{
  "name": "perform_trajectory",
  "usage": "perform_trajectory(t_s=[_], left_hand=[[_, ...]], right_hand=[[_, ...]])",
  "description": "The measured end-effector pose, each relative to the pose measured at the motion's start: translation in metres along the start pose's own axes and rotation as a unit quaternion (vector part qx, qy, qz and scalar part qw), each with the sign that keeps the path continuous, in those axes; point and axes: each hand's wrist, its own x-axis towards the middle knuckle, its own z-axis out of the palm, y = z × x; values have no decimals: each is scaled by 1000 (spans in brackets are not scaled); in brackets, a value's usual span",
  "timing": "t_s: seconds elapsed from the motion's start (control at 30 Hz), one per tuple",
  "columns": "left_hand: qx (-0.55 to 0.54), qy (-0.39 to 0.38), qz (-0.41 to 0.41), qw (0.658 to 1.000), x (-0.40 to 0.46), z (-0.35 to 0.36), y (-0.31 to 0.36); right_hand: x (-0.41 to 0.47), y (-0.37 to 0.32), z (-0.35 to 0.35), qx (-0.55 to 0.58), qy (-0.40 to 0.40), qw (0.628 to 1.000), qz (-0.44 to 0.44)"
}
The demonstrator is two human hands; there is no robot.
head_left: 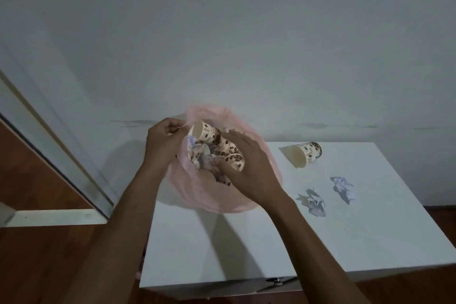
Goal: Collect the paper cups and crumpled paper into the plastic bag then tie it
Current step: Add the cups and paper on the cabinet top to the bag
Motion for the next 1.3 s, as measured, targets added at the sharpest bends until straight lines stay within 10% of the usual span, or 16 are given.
perform_trajectory(t_s=[0.17, 0.33, 0.5, 0.73, 0.83, 1.0, 1.3], left_hand=[[-8, -13, -4, 1000, -6, 21, -2], [-35, -33, -20, 999, -16, 42, 2], [-36, -36, -36, 998, -22, 45, 1], [-29, 86, -40, 995, -13, -4, 4], [-23, 95, -36, 995, -13, -14, 3], [-36, 57, -34, 997, -11, -12, 2], [-25, 38, -18, 999, -7, 7, 2]], right_hand=[[-41, 80, -47, 3, 314, 932, 182], [-88, 176, -48, -188, -70, 850, 488], [-95, 180, -26, -146, 43, 919, 365], [-29, 72, -55, 92, 299, 923, 223], [9, 23, -42, 115, 237, 955, 137], [42, 0, -8, 29, -123, 985, 119], [45, 90, -53, -35, 163, 974, 153]])
